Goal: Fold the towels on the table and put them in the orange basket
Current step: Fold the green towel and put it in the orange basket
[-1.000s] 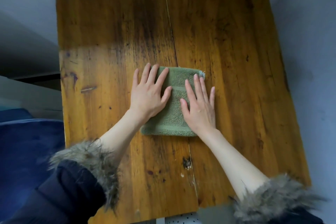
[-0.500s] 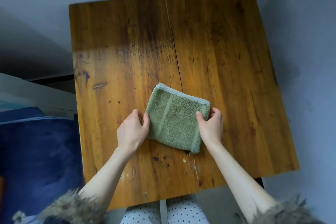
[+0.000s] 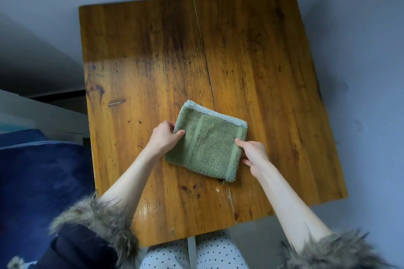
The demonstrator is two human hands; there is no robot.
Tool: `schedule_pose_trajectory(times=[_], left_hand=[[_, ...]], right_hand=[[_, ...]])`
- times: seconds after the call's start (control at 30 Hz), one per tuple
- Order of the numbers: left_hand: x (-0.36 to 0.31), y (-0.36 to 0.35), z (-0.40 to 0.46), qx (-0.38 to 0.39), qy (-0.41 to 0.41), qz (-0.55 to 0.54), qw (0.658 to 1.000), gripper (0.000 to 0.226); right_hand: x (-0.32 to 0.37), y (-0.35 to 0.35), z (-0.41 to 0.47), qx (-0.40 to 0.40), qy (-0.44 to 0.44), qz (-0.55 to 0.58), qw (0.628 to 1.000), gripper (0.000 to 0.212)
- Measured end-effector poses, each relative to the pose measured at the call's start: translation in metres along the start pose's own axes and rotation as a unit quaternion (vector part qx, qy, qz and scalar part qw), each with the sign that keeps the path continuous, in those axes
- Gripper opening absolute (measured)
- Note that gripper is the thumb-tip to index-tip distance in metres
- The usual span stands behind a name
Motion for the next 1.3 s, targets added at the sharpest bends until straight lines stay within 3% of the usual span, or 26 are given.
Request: schedule_pose_trajectory(times=[0.13,0.27,0.4,0.6,0.73,0.97,1.3], left_hand=[[0.003,0.000,-0.004,0.025,0.000,-0.029,0.999,0.019],[0.010,0.002,-0.019,0.048,-0.004,-0.136,0.990,0.017],[0.031,0.010,-0.042,0.091,0.036,-0.251,0.963,0.021],[0.071,0.040,-0.092,0.090,0.059,-0.347,0.932,0.033],[0.096,0.062,-0.128,0.044,0.040,-0.386,0.921,0.025],[0.146,0.075,-0.193,-0.079,0.051,-0.454,0.886,0.025],[0.239,0.067,-0.282,-0.219,0.117,-0.563,0.788,0.020]], right_hand=[[-0.003,0.003,-0.005,0.018,0.019,0.012,1.000,0.013],[-0.001,0.000,-0.015,0.068,0.050,-0.004,0.996,0.040],[0.012,-0.007,-0.031,0.112,0.083,-0.030,0.990,0.034],[0.027,-0.040,-0.062,0.199,0.110,-0.065,0.972,0.028],[0.039,-0.069,-0.089,0.248,0.141,-0.105,0.953,0.034],[0.051,-0.129,-0.132,0.333,0.176,-0.173,0.910,0.020],[0.010,-0.232,-0.205,0.407,0.186,-0.286,0.847,0.016]])
Point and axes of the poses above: each hand's wrist, its own z-axis towards the middle knuckle, its own y-axis out of the back of the hand, x = y × z, the point moved 4 cm from there along z, towards the middle knuckle, and after that the axes turned 3 degrees about x, right-handed, at the moved point
